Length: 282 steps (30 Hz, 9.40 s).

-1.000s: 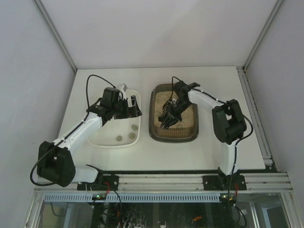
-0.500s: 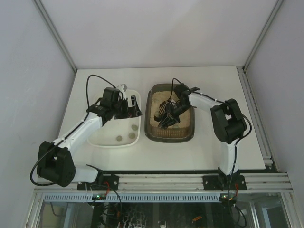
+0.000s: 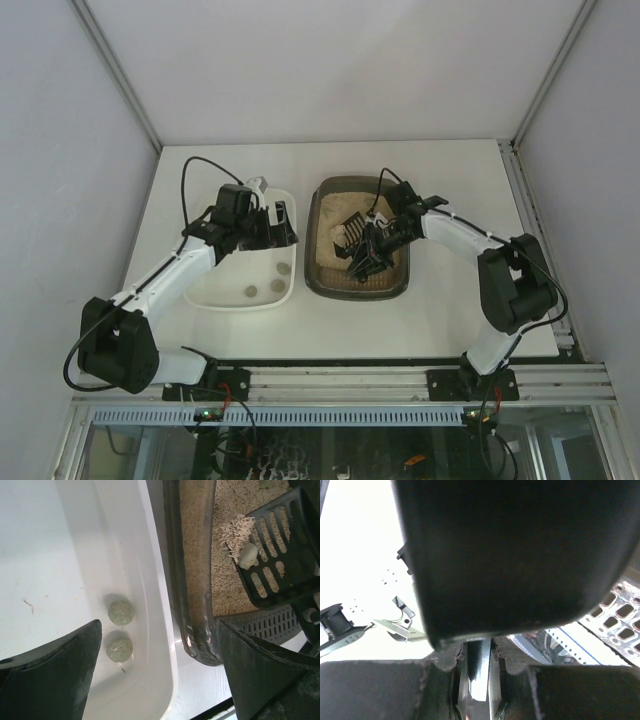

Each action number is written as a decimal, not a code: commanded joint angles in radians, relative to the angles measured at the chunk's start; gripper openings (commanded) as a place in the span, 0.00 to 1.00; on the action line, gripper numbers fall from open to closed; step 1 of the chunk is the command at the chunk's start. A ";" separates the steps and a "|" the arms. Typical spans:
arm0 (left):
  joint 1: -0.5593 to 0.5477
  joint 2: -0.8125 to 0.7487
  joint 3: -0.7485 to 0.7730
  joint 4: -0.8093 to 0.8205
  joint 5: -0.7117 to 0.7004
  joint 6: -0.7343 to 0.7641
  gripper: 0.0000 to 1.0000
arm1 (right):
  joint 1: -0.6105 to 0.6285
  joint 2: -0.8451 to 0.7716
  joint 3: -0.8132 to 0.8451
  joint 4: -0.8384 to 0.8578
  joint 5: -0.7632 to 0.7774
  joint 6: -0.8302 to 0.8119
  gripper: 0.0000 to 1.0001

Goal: Clean the litter box

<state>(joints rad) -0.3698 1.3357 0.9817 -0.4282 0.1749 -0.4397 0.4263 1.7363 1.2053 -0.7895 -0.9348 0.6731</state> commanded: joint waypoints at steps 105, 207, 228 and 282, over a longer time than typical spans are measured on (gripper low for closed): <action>0.345 -0.369 -0.101 -0.338 -0.058 0.519 0.99 | 0.048 -0.274 -0.517 1.149 0.160 0.273 0.00; 0.000 0.422 0.415 0.195 0.404 -0.177 1.00 | 0.114 0.325 0.405 0.000 0.364 -0.073 0.00; 0.081 0.256 0.366 0.164 0.439 -0.132 1.00 | 0.058 0.295 0.215 0.265 0.112 0.033 0.00; 0.251 -0.260 0.154 -0.305 0.034 0.331 0.99 | -0.062 -0.269 -0.838 1.932 0.084 0.619 0.00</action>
<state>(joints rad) -0.1257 1.0992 1.1576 -0.7784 0.2119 -0.1196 0.4042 1.4849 0.3500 1.1442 -0.8570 1.2633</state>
